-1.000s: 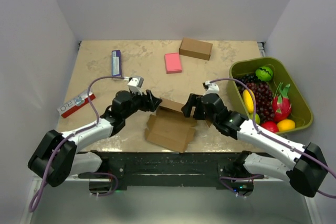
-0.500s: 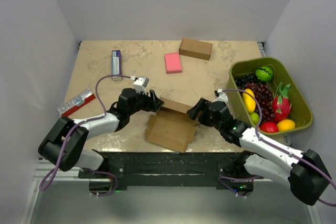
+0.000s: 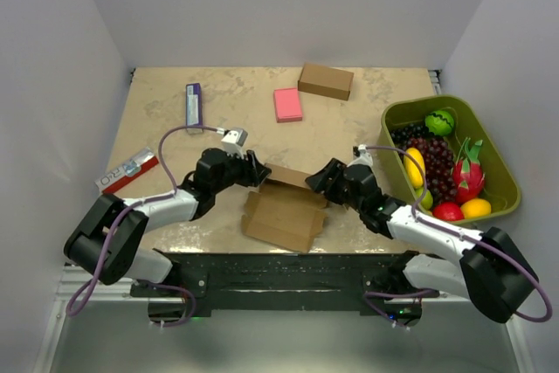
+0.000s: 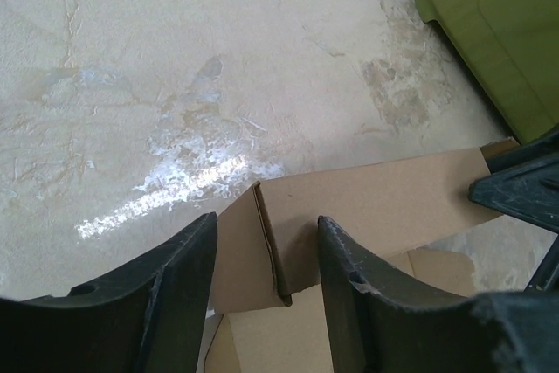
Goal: Fold the paper box
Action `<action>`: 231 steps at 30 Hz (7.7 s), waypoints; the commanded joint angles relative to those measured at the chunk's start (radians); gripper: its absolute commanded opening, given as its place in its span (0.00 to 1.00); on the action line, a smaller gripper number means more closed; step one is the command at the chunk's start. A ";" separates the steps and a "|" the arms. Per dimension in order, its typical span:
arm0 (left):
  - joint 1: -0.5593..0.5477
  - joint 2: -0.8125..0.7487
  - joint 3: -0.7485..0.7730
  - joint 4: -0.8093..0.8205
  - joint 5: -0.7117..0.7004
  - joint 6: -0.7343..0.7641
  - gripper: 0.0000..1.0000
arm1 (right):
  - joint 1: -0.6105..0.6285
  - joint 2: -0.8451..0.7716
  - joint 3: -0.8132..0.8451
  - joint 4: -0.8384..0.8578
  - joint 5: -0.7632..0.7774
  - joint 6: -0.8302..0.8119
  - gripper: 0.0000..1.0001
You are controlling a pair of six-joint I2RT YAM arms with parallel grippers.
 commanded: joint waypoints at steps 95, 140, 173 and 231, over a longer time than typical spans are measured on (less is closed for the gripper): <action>0.009 -0.064 -0.093 0.067 -0.059 -0.067 0.49 | -0.002 0.170 -0.043 0.213 0.009 -0.341 0.19; 0.009 -0.064 -0.092 0.063 -0.053 -0.063 0.48 | -0.002 0.345 0.050 0.245 -0.055 -0.367 0.03; 0.009 -0.050 -0.064 0.027 -0.062 -0.044 0.48 | -0.039 0.027 0.306 -0.494 0.265 -0.497 0.78; -0.042 -0.036 0.020 -0.102 -0.154 0.029 0.42 | -0.070 0.115 0.437 -0.557 0.071 -0.572 0.60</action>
